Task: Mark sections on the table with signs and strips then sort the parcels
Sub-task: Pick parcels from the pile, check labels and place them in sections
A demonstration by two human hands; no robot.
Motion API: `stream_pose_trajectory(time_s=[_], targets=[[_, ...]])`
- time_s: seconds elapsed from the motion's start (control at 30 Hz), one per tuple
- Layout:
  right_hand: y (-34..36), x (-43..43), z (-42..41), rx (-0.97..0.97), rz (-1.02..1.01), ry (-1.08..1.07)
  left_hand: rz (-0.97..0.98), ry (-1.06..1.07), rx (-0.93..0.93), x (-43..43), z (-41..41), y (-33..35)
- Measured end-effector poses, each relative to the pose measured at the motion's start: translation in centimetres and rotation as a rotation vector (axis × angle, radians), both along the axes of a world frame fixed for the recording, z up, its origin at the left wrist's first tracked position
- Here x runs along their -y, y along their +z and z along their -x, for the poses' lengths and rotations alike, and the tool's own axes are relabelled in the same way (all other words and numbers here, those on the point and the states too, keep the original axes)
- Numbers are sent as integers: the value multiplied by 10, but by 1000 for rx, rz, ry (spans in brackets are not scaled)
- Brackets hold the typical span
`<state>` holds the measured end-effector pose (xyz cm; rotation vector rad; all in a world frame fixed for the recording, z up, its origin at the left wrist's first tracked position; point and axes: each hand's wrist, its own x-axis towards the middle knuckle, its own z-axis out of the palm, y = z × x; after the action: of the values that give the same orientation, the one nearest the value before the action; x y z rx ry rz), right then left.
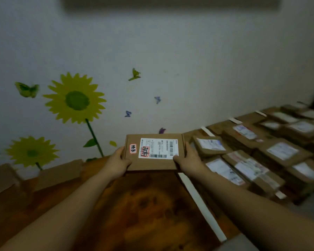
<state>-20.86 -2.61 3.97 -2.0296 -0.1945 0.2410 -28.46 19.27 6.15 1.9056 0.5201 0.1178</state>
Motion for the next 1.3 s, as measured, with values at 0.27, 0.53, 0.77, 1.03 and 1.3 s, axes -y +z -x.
stream_pose_trajectory(time_s=[0.27,0.53,0.77,1.03,1.3], targets=[[9,119,22,-100,-108,-329,294,-175,-55,86,-44,-15],[-10,185,-8,-100,-133,-510,322,-162,-112,162,-68,-15],[-13,255,-56,-176,-61,-165,410,162,0,236,-104,-32],[-19,281,-64,-66,220,266,254,67,-76,317,-92,-51],[-48,269,-55,68,518,388,-181,63,-143,323,-81,-78]])
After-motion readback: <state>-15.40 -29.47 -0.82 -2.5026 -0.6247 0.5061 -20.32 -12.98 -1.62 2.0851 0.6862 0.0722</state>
